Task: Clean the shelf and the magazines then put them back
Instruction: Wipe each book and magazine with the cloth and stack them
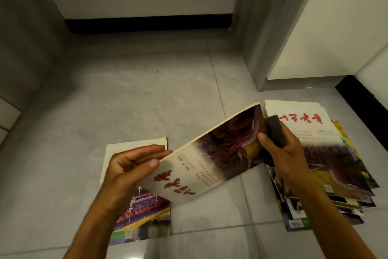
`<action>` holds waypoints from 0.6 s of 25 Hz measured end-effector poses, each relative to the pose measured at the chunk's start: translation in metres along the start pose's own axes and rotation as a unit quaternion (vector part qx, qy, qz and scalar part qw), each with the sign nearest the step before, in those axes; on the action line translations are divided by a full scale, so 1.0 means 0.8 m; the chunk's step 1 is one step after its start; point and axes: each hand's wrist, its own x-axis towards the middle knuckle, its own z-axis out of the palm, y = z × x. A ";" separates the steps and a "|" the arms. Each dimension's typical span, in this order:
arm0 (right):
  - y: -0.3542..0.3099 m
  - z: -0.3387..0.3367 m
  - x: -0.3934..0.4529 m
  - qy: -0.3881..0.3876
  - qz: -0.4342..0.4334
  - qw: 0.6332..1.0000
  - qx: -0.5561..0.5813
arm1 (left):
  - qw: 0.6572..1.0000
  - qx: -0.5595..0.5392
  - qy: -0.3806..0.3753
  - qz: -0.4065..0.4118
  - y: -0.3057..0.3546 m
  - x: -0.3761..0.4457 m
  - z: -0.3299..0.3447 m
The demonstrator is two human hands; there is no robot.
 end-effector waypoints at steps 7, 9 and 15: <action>-0.031 0.053 0.005 -0.117 -0.161 0.967 -0.160 | 0.938 0.294 -0.046 0.179 0.032 0.019 0.051; -0.009 0.046 0.008 -0.126 -0.149 0.960 -0.199 | 0.935 0.290 -0.002 0.204 0.028 0.019 0.050; 0.026 0.007 -0.019 -0.213 -0.003 0.957 -0.197 | 0.931 0.286 0.020 0.227 0.019 0.023 0.038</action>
